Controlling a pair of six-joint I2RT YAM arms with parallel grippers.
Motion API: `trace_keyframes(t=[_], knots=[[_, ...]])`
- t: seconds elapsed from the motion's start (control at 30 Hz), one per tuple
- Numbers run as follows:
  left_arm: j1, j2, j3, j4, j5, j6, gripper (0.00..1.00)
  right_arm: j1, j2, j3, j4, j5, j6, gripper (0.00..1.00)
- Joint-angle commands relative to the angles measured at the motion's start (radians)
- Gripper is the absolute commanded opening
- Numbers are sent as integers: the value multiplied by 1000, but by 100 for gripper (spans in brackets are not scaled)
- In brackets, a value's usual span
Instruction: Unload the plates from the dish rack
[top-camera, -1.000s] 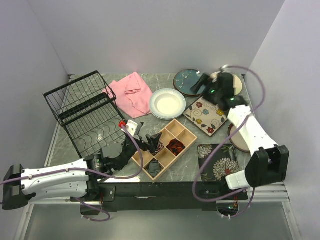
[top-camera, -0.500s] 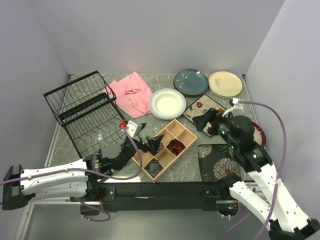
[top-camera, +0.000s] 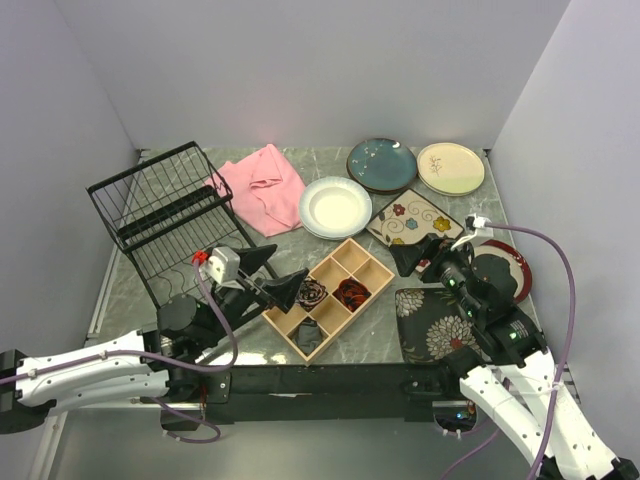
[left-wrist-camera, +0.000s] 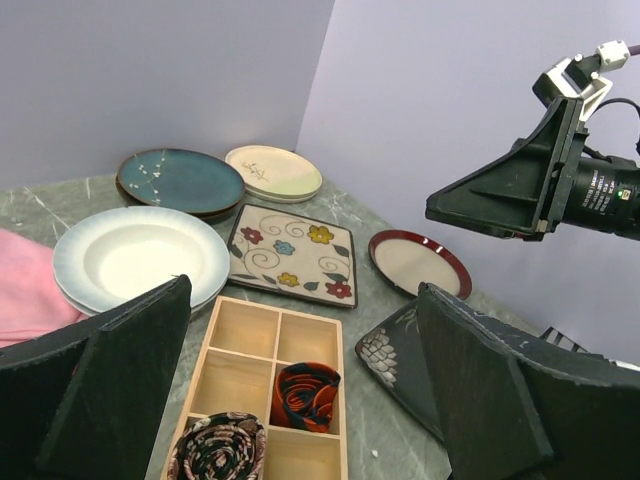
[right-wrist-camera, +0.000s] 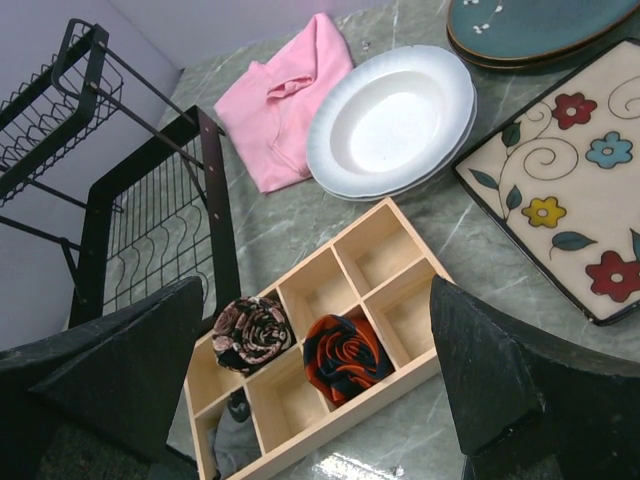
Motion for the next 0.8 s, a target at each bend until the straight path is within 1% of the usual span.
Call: trace_keyframes(t=[0.0, 0.13, 0.23, 0.77], knots=[[-5, -17, -15, 52, -28, -9, 100, -1, -1, -9, 57, -4, -19, 100], [-5, -1, -7, 49, -12, -12, 99, -1, -30, -24, 79, -28, -26, 100], [-5, 5, -4, 49, -15, -10, 99, -1, -41, -25, 74, -8, -24, 100], [-5, -3, -13, 64, 3, -7, 99, -1, -64, -25, 79, -8, -27, 100]])
